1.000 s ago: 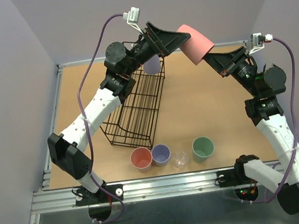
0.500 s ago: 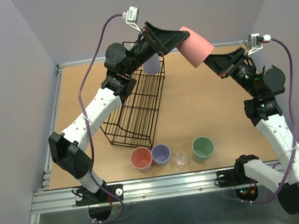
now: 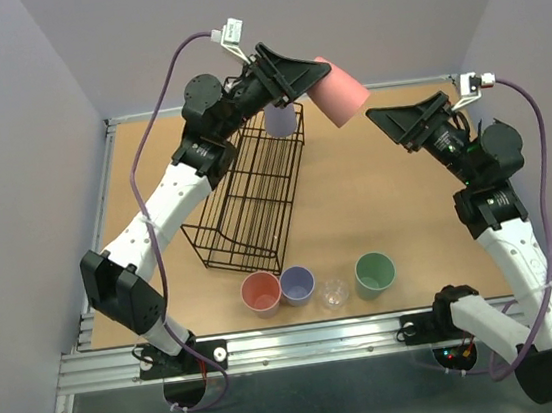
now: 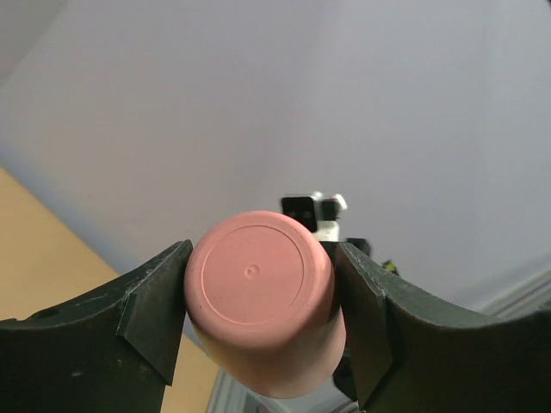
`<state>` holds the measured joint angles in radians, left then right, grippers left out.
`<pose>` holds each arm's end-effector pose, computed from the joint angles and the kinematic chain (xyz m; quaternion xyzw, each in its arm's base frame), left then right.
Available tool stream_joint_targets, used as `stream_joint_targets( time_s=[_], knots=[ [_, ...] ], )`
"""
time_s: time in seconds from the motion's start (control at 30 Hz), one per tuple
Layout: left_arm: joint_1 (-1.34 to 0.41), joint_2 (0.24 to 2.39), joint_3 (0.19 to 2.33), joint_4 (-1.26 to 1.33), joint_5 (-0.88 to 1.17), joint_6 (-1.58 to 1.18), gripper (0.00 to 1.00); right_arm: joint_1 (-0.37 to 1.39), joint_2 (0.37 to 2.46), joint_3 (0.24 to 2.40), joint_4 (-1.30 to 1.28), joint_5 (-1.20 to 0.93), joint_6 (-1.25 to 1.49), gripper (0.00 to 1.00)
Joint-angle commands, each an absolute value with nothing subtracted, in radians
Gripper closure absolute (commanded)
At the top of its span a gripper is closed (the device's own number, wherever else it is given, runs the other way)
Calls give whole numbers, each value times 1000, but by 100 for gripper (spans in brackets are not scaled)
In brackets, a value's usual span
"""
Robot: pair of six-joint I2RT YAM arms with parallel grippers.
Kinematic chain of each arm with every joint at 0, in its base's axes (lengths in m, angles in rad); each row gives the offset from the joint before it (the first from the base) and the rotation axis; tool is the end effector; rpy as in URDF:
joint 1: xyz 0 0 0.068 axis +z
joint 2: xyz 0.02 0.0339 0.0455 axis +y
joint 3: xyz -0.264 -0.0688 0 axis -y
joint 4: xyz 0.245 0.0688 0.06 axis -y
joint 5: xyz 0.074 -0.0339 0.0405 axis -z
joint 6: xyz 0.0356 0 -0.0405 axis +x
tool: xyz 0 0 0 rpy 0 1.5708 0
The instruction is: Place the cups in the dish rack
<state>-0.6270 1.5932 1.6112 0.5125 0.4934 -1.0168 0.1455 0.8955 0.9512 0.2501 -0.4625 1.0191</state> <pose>0.2822 -0.2253 0.4951 0.1146 0.5139 -0.6990 0.4840 0.1928 0.0443 0.4250 0.0759 0.5996 0.5449 0.5812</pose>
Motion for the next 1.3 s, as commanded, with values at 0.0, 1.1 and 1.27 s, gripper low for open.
stream_joint_targets(
  time_s=[0.0,1.1,1.27],
  knots=[
    [-565,1482,1615,370,473,-881,100,152,822,957,154,-400,914,0],
    [-644,1634,1540,-77,-322,-71,100,152,707,957,-215,-285,750,0],
    [-646,1651,1497,8,-334,-72,100,152,704,968,-241,-276,741,0]
  ],
)
